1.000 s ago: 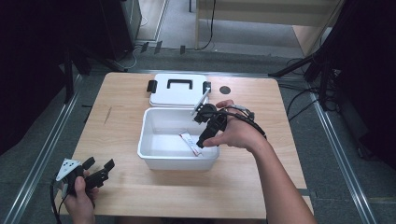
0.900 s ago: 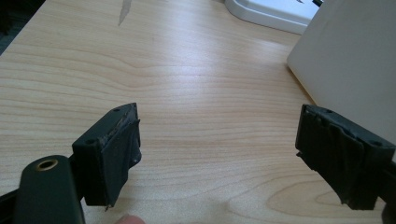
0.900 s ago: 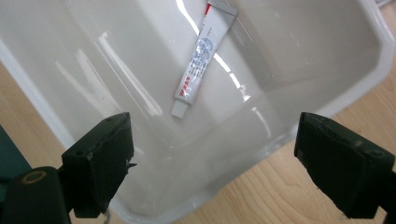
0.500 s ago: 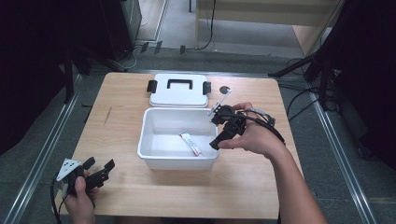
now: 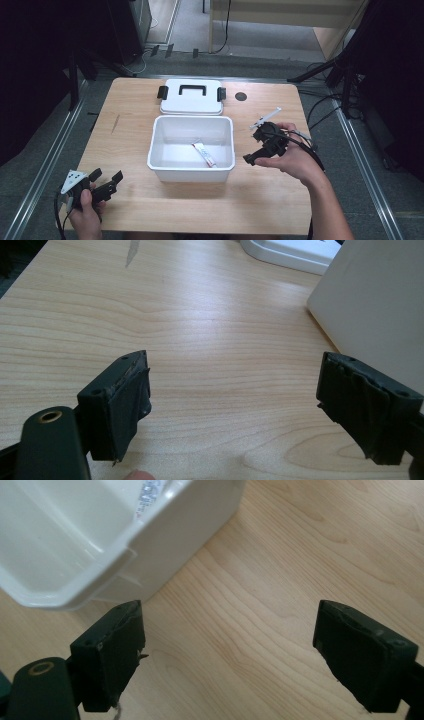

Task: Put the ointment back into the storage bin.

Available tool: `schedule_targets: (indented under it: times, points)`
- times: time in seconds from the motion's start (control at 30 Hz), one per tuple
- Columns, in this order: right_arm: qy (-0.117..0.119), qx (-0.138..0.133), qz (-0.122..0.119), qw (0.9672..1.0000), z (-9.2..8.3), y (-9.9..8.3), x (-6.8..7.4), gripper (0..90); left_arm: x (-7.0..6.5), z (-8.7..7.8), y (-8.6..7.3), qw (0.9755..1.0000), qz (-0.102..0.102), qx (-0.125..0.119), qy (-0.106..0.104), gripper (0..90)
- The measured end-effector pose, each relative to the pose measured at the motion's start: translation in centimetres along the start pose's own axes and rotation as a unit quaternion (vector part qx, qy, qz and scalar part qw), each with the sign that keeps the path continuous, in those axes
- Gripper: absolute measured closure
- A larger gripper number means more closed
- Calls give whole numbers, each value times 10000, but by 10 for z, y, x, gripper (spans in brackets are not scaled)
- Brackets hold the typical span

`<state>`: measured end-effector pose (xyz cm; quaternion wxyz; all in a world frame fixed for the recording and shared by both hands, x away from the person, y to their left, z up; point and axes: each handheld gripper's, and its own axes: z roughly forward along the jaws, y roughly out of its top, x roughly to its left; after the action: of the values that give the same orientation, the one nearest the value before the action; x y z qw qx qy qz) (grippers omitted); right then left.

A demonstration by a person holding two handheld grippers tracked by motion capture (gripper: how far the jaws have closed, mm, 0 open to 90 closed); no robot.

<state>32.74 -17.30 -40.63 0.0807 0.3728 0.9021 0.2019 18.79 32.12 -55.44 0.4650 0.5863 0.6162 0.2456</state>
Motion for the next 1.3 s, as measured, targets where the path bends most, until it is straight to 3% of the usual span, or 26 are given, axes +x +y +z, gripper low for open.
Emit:
schedule_targets:
  times: [0.2, 0.5, 0.7, 0.9, 1.17, 1.3]
  points:
    - [-62, -347, 269, 9990, 4, -30, -14, 135, -1, 0, 0, 10000, 18, 28, -4, 146]
    - [-313, -814, 578, 9945, 23, -86, -28, 135, -1, 0, 0, 10000, 26, 25, 4, 146]
    - [-380, -1195, 953, 9875, 31, -124, -35, 139, -2, 0, 0, 10000, 59, 38, 15, 146]
    - [-403, -1554, 1104, 9808, 41, -161, -37, 140, -2, 0, 0, 10000, 66, 36, 26, 146]
    - [-506, -2146, 1408, 9652, 43, -201, -39, 151, -3, 0, -1, 10000, 72, 39, 33, 145]
    - [-592, -2416, 1642, 9545, 43, -222, -42, 158, -3, -1, -1, 9999, 88, 15, 49, 145]
